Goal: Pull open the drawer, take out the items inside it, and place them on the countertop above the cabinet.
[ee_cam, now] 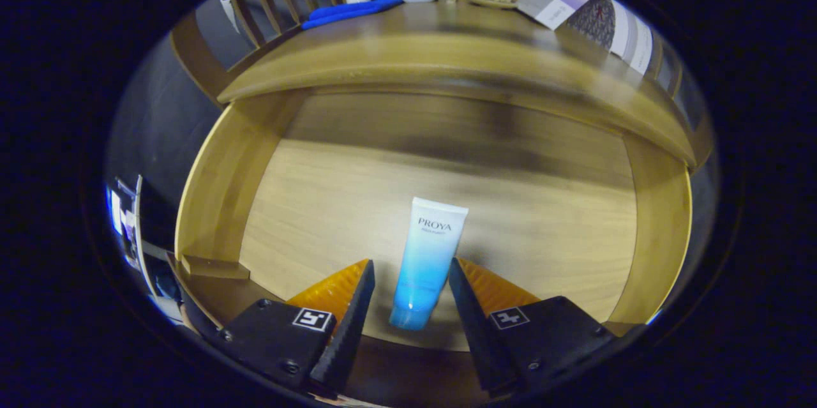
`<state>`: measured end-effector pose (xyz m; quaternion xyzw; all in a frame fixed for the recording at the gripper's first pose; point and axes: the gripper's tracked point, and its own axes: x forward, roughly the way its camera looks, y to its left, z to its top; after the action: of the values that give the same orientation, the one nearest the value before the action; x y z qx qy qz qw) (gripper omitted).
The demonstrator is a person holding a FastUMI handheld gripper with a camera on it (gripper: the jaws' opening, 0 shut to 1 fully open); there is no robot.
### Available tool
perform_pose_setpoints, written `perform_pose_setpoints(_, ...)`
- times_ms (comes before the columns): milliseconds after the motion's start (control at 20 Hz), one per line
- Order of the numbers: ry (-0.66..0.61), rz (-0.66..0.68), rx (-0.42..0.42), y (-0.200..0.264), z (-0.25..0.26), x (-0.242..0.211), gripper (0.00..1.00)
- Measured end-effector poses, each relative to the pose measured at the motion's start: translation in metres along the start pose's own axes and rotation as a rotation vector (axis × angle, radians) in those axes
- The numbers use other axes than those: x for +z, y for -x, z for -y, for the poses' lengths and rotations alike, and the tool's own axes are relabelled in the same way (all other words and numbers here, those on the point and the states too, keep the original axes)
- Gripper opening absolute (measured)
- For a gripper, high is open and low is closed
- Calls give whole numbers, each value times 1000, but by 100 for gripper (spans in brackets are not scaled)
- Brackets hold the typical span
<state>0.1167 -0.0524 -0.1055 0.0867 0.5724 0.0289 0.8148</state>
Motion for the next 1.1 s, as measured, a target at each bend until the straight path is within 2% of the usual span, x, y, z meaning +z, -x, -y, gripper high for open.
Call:
perform_pose_setpoints(150, -28, -31, -38, -10, 9, 4, 75)
perform_pose_setpoints(250, -9, -51, -34, -11, 6, 1, 74)
perform_pose_setpoints(450, 13, -82, -72, -19, 11, 2, 65)
perform_pose_setpoints(750, -34, -25, -68, -15, 15, 5, 49)
perform_pose_setpoints(900, -30, 13, -91, -4, 17, 8, 46)
perform_pose_setpoints(1100, -22, 82, -69, 23, 9, 19, 46)
